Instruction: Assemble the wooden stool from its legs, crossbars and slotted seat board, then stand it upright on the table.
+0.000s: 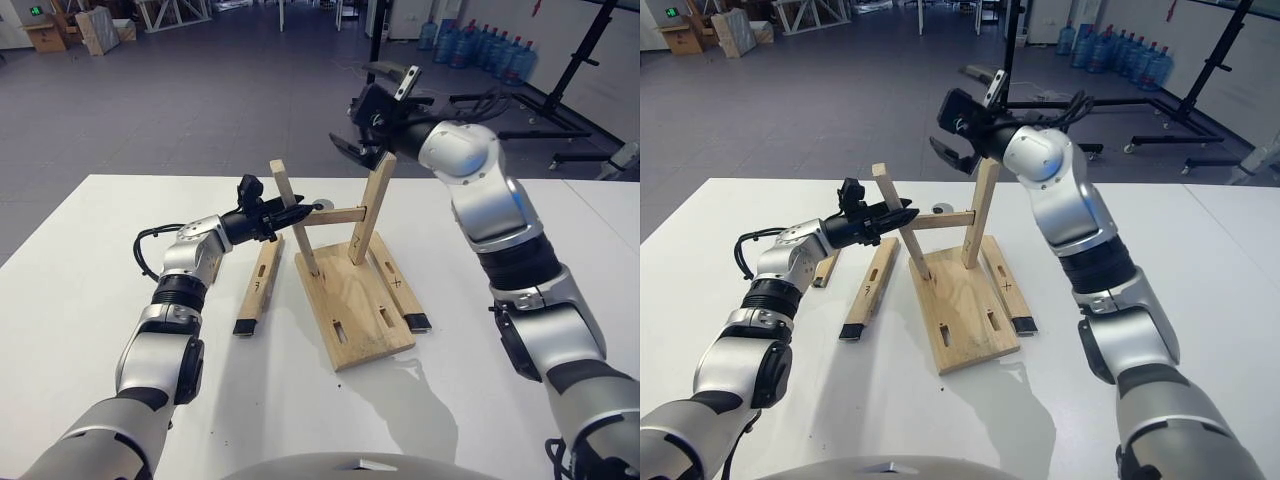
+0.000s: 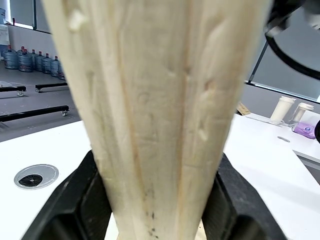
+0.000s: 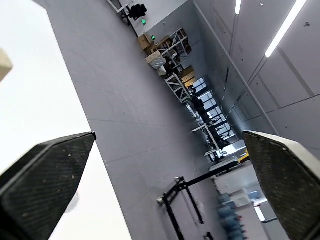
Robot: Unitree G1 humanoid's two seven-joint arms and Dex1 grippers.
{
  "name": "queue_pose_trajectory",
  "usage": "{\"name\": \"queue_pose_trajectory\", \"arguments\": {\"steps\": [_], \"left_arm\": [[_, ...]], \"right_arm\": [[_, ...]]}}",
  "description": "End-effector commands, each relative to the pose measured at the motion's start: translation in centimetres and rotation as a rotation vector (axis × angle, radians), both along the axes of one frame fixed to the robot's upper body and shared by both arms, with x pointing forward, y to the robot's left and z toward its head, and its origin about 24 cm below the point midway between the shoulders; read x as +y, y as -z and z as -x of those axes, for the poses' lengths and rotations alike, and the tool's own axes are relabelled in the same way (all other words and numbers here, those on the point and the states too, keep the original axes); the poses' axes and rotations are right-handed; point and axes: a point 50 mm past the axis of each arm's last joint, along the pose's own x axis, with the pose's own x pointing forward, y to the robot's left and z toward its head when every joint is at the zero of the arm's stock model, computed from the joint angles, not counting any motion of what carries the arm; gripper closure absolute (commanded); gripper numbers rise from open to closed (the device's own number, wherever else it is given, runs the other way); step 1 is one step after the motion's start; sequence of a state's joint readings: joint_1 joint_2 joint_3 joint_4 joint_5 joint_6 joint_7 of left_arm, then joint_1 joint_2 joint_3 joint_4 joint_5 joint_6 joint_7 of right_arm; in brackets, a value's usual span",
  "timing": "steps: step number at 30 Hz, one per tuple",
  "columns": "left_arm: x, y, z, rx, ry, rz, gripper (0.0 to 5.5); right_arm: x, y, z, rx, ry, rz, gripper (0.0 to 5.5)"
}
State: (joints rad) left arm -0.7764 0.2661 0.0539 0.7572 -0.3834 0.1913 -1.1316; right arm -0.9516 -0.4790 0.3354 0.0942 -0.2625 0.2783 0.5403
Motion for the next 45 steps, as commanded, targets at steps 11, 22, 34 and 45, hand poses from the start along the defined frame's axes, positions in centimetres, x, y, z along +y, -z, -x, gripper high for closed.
{"name": "queue_pose_trajectory", "arguments": {"steps": [11,22,34,45], "left_arm": [[-0.4,0.8,0.4,0.024,0.004,-0.020,3.38],[-1.6,2.0,1.0,0.089,0.044,-0.022,3.38],[-2.0,2.5,1.6,0.076,0.077,-0.106,3.38],[-2.8,6.3,3.2,0.153,0.116,-0.241,3.38]], "right_arm": [[-0.3,17.8,3.1,0.383,-0.066,0.369,0.10],[1.3,7.6,0.7,0.159,-0.039,0.045,0.10],[0.3,4.9,-0.2,-0.006,0.003,0.189,0.10],[-1.5,20.9,3.1,0.401,-0.002,0.380,0.10]]}}
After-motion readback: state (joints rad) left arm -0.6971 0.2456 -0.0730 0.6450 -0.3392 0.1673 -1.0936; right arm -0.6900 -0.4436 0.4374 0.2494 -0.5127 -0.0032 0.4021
